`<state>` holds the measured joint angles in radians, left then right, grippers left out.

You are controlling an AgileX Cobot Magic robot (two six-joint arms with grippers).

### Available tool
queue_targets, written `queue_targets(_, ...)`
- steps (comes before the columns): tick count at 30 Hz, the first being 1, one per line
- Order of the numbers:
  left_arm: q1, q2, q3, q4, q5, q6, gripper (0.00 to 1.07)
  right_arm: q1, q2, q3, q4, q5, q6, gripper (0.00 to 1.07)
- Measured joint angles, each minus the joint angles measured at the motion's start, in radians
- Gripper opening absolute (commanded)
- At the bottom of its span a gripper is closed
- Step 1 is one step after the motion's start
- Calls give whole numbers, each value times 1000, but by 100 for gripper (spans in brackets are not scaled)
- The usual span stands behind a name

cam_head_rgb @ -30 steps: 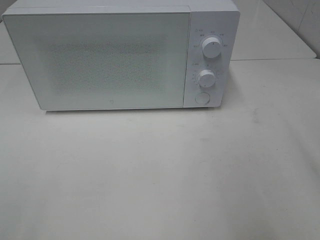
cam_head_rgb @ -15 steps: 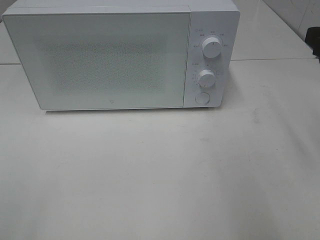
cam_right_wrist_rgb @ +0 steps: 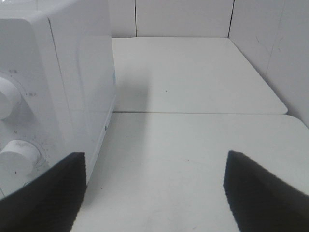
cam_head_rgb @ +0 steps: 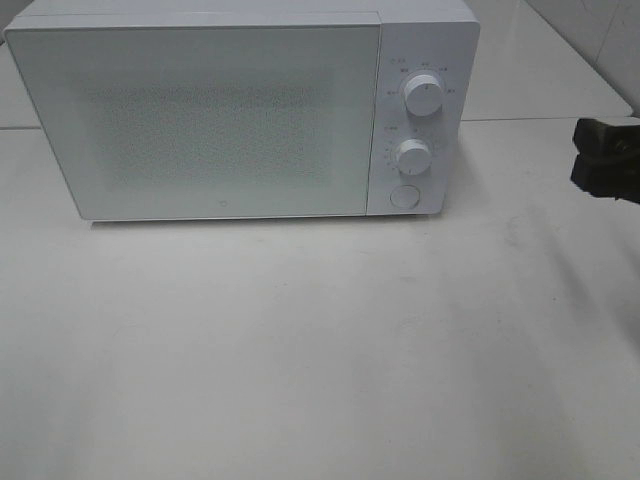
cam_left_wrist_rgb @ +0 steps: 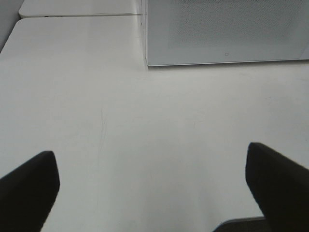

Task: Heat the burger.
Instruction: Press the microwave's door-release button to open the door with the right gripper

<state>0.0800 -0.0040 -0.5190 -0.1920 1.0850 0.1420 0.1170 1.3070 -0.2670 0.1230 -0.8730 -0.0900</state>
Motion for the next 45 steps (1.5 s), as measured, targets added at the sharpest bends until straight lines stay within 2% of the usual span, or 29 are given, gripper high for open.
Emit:
queue_targets(2, 0, 0, 0, 0, 0, 0, 100, 24, 25, 10, 27, -34, -13, 76)
queue_targets(4, 0, 0, 0, 0, 0, 0, 100, 133, 117, 31, 131, -149, -73, 76)
queue_targets(5, 0, 0, 0, 0, 0, 0, 100, 133, 117, 31, 131, -149, -73, 76)
queue_targets(7, 0, 0, 0, 0, 0, 0, 100, 208, 189, 32, 198, -214, -92, 76)
queue_targets(8, 0, 0, 0, 0, 0, 0, 100, 208, 189, 32, 198, -214, -92, 76)
queue_targets(12, 0, 0, 0, 0, 0, 0, 100, 309, 283, 27, 277, -291, -96, 76)
queue_targets(17, 0, 0, 0, 0, 0, 0, 100, 366, 339, 10, 314, -323, -85, 76)
queue_targets(29, 0, 0, 0, 1, 0, 0, 100, 565, 465, -88, 532, -331, -75, 76)
queue_targets(36, 0, 0, 0, 1, 0, 0, 100, 626, 513, -143, 574, -332, -94, 76)
queue_targets(45, 0, 0, 0, 1, 0, 0, 100, 629, 516, -147, 579, -332, -33, 73)
